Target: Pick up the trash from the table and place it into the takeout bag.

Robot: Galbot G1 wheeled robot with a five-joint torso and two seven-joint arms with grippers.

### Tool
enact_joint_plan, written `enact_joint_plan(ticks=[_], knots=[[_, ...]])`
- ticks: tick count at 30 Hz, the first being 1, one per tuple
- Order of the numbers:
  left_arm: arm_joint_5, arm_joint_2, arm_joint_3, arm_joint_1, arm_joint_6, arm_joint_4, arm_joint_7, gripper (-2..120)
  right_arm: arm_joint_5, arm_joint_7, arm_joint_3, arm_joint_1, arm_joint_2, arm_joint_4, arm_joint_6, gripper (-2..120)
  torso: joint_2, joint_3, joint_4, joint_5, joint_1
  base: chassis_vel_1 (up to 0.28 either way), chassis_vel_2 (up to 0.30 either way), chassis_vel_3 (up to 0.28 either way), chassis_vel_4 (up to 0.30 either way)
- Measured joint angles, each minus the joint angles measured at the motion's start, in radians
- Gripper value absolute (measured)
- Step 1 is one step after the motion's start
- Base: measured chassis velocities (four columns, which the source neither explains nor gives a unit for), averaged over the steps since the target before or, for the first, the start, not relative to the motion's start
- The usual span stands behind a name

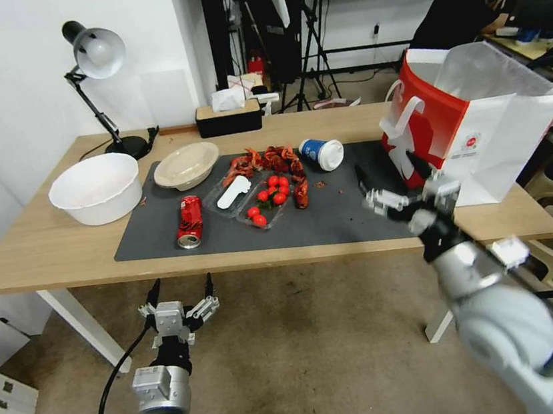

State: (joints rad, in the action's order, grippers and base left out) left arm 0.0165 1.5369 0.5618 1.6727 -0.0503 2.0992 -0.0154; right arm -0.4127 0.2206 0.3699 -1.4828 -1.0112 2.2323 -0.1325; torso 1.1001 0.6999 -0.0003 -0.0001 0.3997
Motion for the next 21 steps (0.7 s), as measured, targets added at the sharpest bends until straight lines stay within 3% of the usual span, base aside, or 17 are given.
enact_joint_plan(ticks=[11, 21], knots=[[0.039, -0.04, 0.003, -0.004, -0.001, 0.003, 0.002, 100, 0.143, 0.053, 0.007, -0.178, -0.121, -0.047, -0.081, 100, 0.0, 0.0, 0.0003, 0.0, 0.0, 0.0, 0.0, 0.0, 0.0], [0.042, -0.047, 0.002, -0.004, -0.003, -0.001, 0.002, 100, 0.161, 0.054, 0.008, -0.207, -0.145, -0.074, -0.105, 100, 0.0, 0.0, 0.0003, -0.0001, 0.0, 0.0, 0.0, 0.0, 0.0]])
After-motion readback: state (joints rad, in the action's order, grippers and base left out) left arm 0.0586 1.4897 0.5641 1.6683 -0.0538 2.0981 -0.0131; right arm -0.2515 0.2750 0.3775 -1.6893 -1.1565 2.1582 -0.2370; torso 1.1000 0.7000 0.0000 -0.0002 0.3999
